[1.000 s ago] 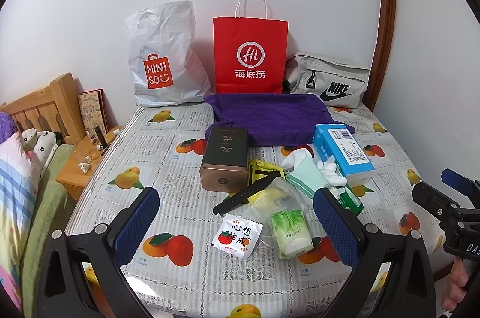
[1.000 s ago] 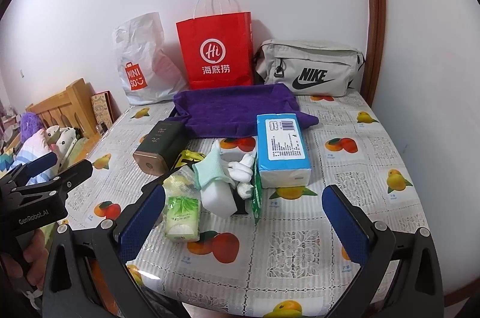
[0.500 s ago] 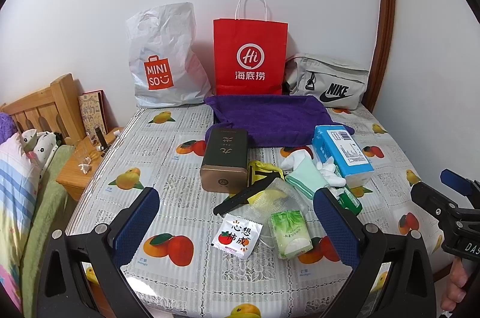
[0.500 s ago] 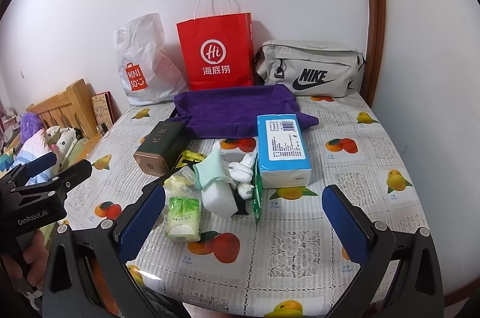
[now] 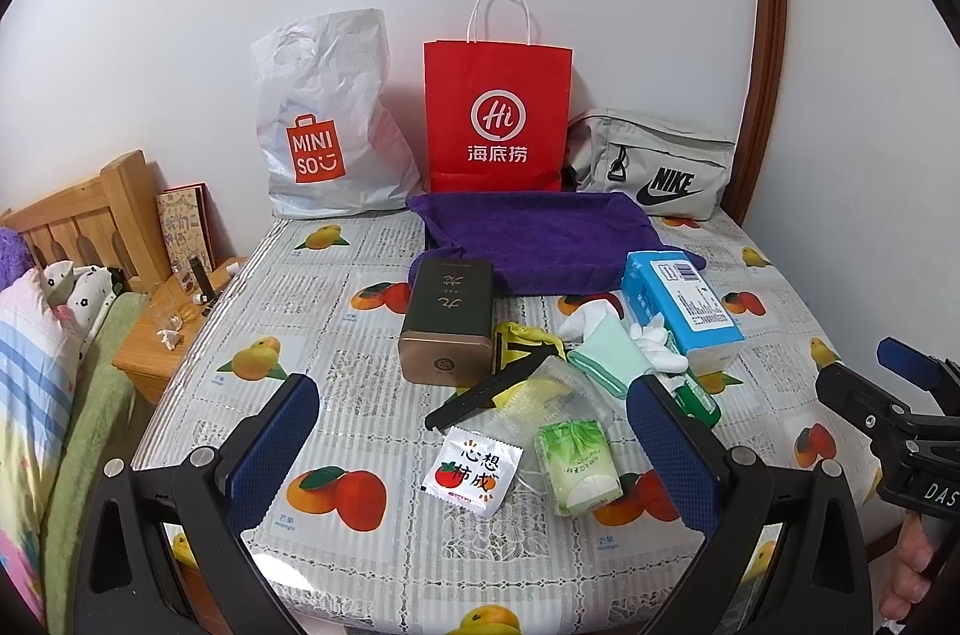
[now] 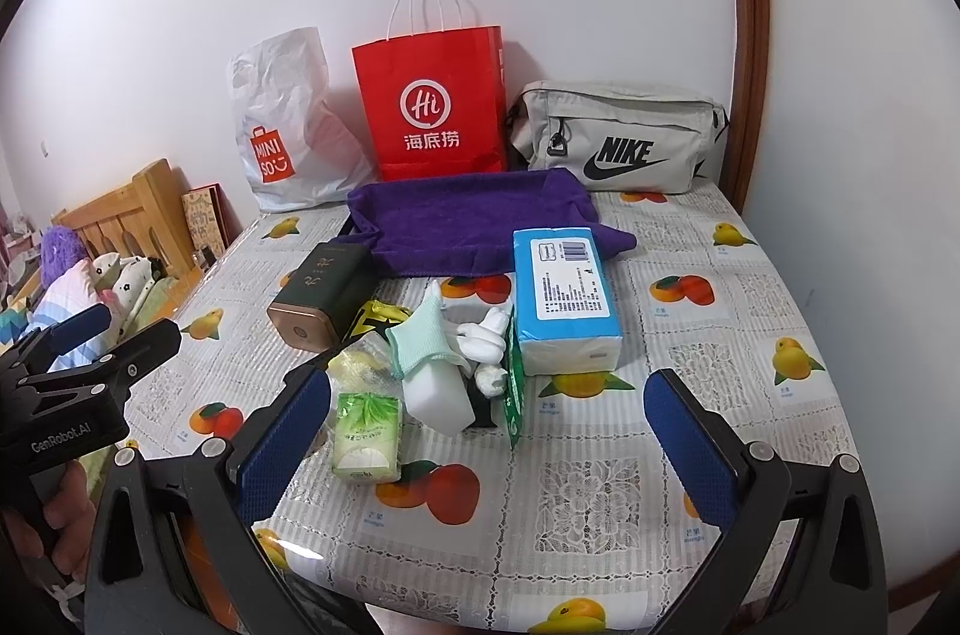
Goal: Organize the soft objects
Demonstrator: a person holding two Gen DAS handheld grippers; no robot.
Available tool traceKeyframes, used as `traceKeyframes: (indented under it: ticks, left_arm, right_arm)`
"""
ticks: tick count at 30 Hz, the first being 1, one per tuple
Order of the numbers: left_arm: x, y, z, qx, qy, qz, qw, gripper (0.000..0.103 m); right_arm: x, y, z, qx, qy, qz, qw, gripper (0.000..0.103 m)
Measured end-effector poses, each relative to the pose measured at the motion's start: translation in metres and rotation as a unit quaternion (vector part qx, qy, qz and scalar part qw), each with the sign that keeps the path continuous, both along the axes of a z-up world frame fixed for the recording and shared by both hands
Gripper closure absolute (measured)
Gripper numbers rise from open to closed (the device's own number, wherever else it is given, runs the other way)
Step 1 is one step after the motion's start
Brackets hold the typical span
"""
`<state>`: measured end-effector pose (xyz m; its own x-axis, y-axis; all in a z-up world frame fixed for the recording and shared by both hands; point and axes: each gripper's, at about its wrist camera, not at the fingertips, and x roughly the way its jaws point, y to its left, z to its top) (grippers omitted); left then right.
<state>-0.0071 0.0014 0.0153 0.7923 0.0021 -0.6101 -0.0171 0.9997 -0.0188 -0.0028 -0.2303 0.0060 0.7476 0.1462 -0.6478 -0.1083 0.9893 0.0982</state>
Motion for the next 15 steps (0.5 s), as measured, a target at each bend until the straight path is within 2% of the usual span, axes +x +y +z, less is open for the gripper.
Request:
traceKeyframes:
  ticks: [15]
  left_arm:
    - [-0.002,0.0007,0.0057,-0.001,-0.003,0.002,1.0,0.0]
  right_arm:
    - [-0.0016,0.0,-0.0006,0.0,-0.001,0.005,1.0,0.0]
